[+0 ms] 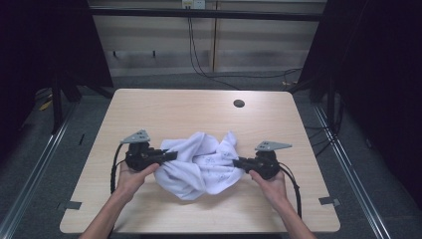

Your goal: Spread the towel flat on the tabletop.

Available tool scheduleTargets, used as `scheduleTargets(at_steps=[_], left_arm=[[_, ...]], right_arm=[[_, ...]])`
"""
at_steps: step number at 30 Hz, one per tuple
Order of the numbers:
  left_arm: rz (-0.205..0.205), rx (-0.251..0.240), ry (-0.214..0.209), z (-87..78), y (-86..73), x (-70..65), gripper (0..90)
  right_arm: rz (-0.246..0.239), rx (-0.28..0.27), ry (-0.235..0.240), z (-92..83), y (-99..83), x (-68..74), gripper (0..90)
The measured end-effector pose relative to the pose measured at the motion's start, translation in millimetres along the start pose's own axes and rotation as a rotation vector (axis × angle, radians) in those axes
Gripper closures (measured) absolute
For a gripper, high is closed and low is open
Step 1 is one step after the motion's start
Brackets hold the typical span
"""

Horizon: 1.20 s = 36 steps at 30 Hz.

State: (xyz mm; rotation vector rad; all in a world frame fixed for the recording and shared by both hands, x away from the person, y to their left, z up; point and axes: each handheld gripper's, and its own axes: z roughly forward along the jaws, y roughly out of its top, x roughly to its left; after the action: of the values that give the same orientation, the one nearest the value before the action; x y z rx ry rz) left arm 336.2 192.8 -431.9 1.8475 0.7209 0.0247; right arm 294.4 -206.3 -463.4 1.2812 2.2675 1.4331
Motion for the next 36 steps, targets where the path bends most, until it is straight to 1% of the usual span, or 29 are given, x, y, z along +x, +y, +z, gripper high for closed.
scheduleTargets(at_steps=[2, 4, 5, 7, 8, 10, 11, 12, 14, 16, 17, 18, 19, 20, 21, 23, 25, 26, 27, 28, 29, 30, 31, 32, 33, 34, 35, 36], left_arm=[[-0.026, -0.047, 0.009, -8.0, 4.7, 3.5, 81.3], [-0.029, -0.094, 0.016, -14.0, 13.0, 5.4, 81.4], [-0.029, -0.106, 0.017, -14.9, 16.4, 5.3, 81.5], [-0.023, -0.127, 0.022, -16.2, 26.8, 3.3, 81.6], [-0.012, -0.137, 0.032, -17.2, 32.7, 2.3, 81.6], [-0.014, -0.164, 0.032, -19.4, 45.2, 1.9, 81.6], [-0.003, -0.171, 0.048, -20.5, 52.1, 1.2, 81.6], [-0.001, -0.186, 0.058, -21.8, 58.8, 0.9, 81.6], [0.014, -0.193, 0.064, -23.1, 72.0, 2.1, 81.6], [0.015, -0.2, 0.077, -20.9, 84.2, 4.4, 81.5], [0.015, -0.2, 0.077, -20.9, 84.2, 4.4, 81.6], [0.029, -0.196, 0.091, -18.6, 92.0, 6.3, 81.6], [0.03, -0.195, 0.108, -15.1, 103.8, 8.7, 81.5], [0.03, -0.195, 0.108, -15.1, 103.8, 8.7, 81.5], [0.048, -0.213, 0.118, -12.4, 117.9, 10.0, 81.4], [0.066, -0.234, 0.128, -12.2, 133.2, 9.5, 81.3], [0.088, -0.251, 0.134, -13.1, 148.7, 6.6, 81.3], [0.088, -0.251, 0.134, -13.1, 148.7, 6.6, 81.3], [0.123, -0.273, 0.149, -15.1, 162.7, -0.3, 81.3], [0.143, -0.289, 0.145, -16.4, 167.8, -4.5, 81.3], [0.153, -0.295, 0.135, -16.8, 170.0, -8.7, 81.4], [0.165, -0.293, 0.132, -16.3, 168.0, -13.9, 81.3], [0.18, -0.283, 0.125, -14.8, 161.3, -17.9, 81.3], [0.18, -0.283, 0.125, -14.8, 161.3, -17.9, 81.1], [0.193, -0.248, 0.103, -9.0, 143.8, -21.4, 81.1], [0.182, -0.209, 0.092, -0.9, 118.2, -22.4, 80.4], [0.16, -0.176, 0.064, 6.1, 98.7, -21.8, 80.2], [0.16, -0.176, 0.064, 6.1, 98.7, -21.8, 80.1]], right_arm=[[-0.006, -0.031, -0.011, -10.7, 8.7, -4.2, 81.6], [-0.005, -0.058, -0.017, -19.7, 18.1, -6.8, 81.8], [-0.009, -0.075, -0.019, -25.1, 25.2, -8.1, 81.9], [-0.01, -0.101, -0.025, -32.4, 37.1, -8.5, 82.1], [-0.011, -0.12, -0.028, -36.7, 44.8, -8.4, 82.1], [-0.008, -0.148, -0.034, -45.3, 60.8, -8.7, 82.2], [-0.018, -0.162, -0.045, -49.2, 68.7, -9.4, 82.2], [-0.015, -0.171, -0.047, -52.9, 76.9, -10.6, 82.3], [-0.017, -0.192, -0.054, -59.2, 93.1, -14.1, 82.3], [-0.022, -0.201, -0.063, -63.7, 109.2, -16.9, 82.4], [-0.025, -0.205, -0.071, -65.3, 117.2, -18.9, 82.4], [-0.025, -0.205, -0.071, -65.3, 117.2, -18.9, 82.4], [-0.027, -0.213, -0.085, -68.1, 134.8, -25.5, 82.5], [-0.029, -0.21, -0.094, -69.0, 141.0, -27.7, 82.5], [-0.033, -0.214, -0.113, -71.3, 151.5, -31.5, 82.6], [-0.037, -0.22, -0.134, -76.1, 166.9, -35.9, 82.7], [-0.047, -0.241, -0.161, -84.3, 183.9, -38.4, 82.8], [-0.057, -0.253, -0.175, -89.3, 192.3, -38.7, 82.8], [-0.073, -0.284, -0.191, -96.8, 201.5, -38.1, 83.0], [-0.073, -0.308, -0.187, -101.3, 205.8, -37.4, 83.0], [-0.091, -0.338, -0.19, -106.6, 209.4, -36.1, 83.1], [-0.098, -0.36, -0.188, -110.9, 209.7, -34.9, 83.1], [-0.094, -0.369, -0.174, -113.4, 205.9, -34.8, 83.2], [-0.094, -0.369, -0.174, -113.4, 205.9, -34.8, 83.2], [-0.101, -0.36, -0.171, -114.0, 197.9, -35.1, 83.1], [-0.104, -0.291, -0.162, -108.0, 165.2, -39.7, 83.3], [-0.098, -0.258, -0.16, -103.9, 150.4, -41.9, 83.3], [-0.098, -0.258, -0.16, -103.9, 150.4, -41.9, 83.3]])
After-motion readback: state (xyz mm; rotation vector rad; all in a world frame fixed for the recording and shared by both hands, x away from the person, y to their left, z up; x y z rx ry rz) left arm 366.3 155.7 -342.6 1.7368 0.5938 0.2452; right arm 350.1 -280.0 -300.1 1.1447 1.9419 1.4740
